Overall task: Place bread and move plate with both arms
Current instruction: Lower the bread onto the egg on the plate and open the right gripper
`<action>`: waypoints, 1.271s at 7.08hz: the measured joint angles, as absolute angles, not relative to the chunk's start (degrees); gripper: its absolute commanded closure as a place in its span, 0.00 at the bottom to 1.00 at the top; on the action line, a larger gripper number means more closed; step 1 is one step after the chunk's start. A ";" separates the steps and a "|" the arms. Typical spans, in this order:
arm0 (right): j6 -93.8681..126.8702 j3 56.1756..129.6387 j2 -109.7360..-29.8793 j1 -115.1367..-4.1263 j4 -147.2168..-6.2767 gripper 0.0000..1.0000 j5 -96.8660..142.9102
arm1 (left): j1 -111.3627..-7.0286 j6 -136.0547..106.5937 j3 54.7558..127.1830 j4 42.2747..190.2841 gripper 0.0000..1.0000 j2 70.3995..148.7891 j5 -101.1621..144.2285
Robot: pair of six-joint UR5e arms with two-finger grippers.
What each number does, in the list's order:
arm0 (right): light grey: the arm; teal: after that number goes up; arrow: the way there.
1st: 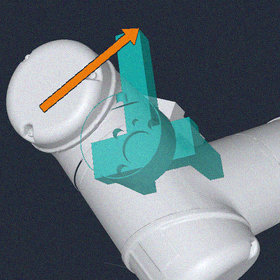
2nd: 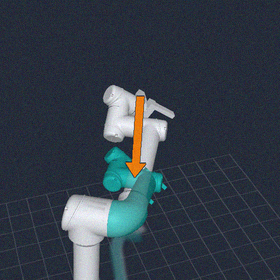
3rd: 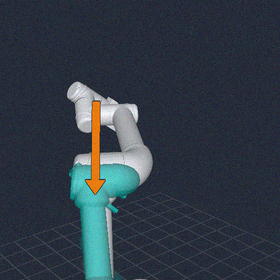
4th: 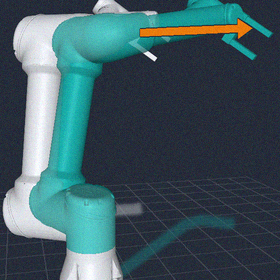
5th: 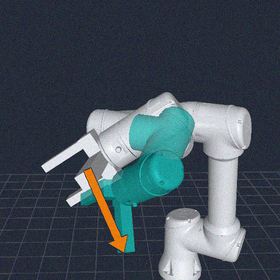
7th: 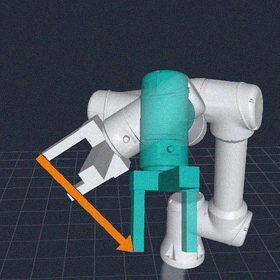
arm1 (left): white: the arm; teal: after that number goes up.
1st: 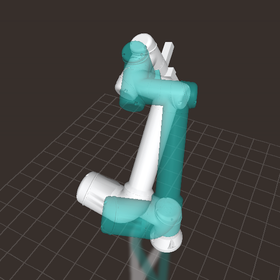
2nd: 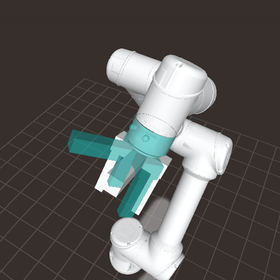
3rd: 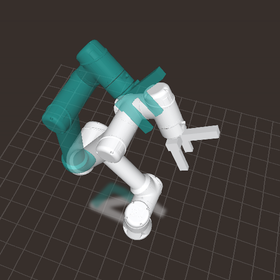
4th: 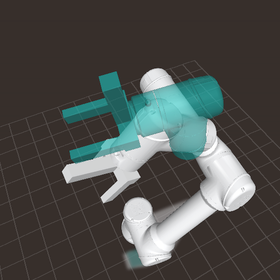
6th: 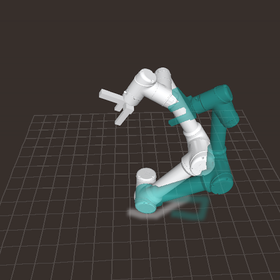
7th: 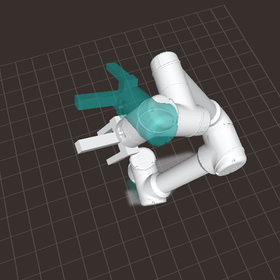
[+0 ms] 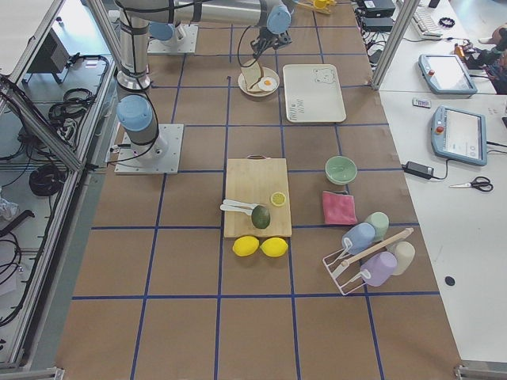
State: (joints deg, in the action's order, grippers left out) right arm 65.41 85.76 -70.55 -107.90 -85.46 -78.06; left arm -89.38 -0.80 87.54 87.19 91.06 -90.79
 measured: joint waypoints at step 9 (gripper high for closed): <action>64.33 85.02 -65.88 -107.93 -97.39 1.00 -76.30 | -89.39 -0.87 87.54 87.19 0.00 90.97 -90.79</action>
